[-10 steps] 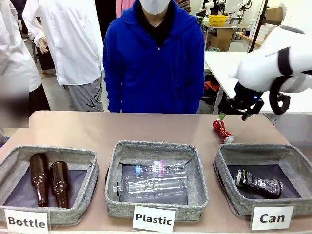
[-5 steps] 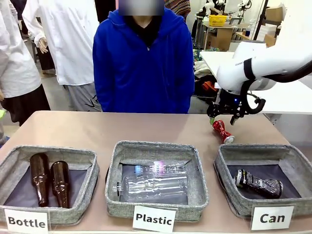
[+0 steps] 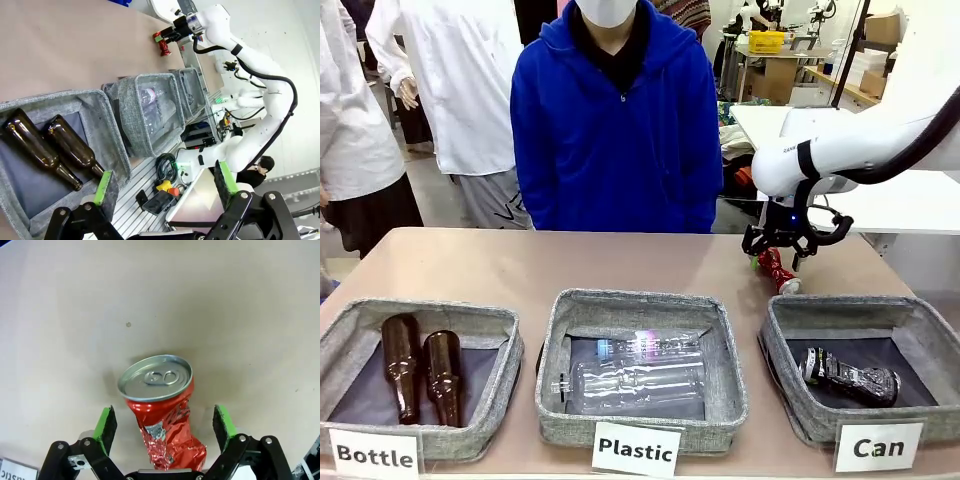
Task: Sort the can waste into the basket.
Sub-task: Pick up the can waste from the table and place it in the right Fabric basket.
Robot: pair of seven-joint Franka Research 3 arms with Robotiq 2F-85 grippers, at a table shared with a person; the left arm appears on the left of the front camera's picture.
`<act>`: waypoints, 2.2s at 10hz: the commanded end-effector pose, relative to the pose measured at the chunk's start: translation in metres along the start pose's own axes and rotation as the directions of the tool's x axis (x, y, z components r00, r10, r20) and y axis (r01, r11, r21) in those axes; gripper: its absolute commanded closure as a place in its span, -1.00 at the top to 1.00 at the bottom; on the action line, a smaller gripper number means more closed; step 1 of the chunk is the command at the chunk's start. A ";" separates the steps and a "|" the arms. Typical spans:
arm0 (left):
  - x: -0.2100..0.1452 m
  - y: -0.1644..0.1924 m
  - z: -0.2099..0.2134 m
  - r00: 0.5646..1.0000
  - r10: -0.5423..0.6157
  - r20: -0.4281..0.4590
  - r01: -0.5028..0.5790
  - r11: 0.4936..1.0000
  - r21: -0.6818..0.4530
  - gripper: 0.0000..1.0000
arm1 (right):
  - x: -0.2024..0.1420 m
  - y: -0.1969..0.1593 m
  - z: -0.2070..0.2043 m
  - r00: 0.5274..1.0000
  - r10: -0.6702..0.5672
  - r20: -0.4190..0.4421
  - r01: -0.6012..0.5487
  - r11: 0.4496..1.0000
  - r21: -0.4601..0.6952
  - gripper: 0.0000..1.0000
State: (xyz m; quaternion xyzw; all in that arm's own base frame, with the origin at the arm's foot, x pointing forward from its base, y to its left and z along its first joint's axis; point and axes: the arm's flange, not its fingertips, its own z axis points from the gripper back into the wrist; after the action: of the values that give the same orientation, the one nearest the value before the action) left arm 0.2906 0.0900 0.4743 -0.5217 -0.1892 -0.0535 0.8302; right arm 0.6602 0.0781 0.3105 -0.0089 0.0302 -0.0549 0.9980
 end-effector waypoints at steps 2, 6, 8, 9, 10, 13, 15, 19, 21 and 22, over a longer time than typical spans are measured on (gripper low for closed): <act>0.001 -0.002 -0.002 1.000 0.006 0.015 -0.006 1.000 -0.014 1.00 | 0.007 0.006 0.006 0.999 -0.027 -0.025 0.026 0.999 -0.047 1.00; 0.001 -0.002 -0.002 1.000 0.006 0.015 -0.006 1.000 -0.014 1.00 | 0.007 0.005 0.003 0.997 -0.048 -0.065 0.044 0.998 -0.054 -1.00; 0.001 -0.002 -0.002 1.000 0.006 0.015 -0.006 1.000 -0.014 1.00 | 0.006 0.006 0.002 0.997 -0.045 -0.063 0.041 0.998 -0.050 -0.74; 0.001 -0.002 -0.002 1.000 0.006 0.015 -0.006 1.000 -0.014 1.00 | 0.006 0.006 0.001 0.997 -0.043 -0.067 0.039 0.998 -0.052 -0.93; 0.001 -0.002 -0.002 1.000 0.006 0.015 -0.006 1.000 -0.014 1.00 | 0.006 0.005 0.001 0.997 -0.042 -0.071 0.038 0.998 -0.052 -1.00; 0.001 -0.002 -0.002 1.000 0.006 0.015 -0.006 1.000 -0.014 1.00 | -0.004 -0.004 0.019 0.999 -0.035 -0.036 0.035 0.999 -0.019 -1.00; 0.001 -0.002 -0.002 1.000 0.006 0.015 -0.006 1.000 -0.014 1.00 | -0.031 -0.020 0.064 0.997 0.026 0.068 -0.035 0.990 0.136 -1.00; 0.001 -0.002 -0.002 1.000 0.006 0.015 -0.006 1.000 -0.014 1.00 | -0.120 -0.061 0.142 0.908 0.381 0.177 -0.420 0.809 0.412 -1.00; 0.001 -0.002 -0.002 1.000 0.006 0.015 -0.006 1.000 -0.014 1.00 | -0.167 -0.073 0.148 0.689 0.706 0.164 -0.692 0.574 0.438 -1.00; 0.001 -0.002 -0.002 1.000 0.006 0.015 -0.006 1.000 -0.014 1.00 | -0.192 -0.080 0.145 0.482 0.863 0.152 -0.820 0.382 0.427 -1.00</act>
State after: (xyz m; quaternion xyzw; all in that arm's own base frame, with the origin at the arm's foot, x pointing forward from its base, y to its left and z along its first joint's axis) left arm 0.2907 0.0899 0.4744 -0.5217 -0.1892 -0.0538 0.8301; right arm 0.4865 0.0380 0.4745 0.2511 -0.0065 0.2871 0.9244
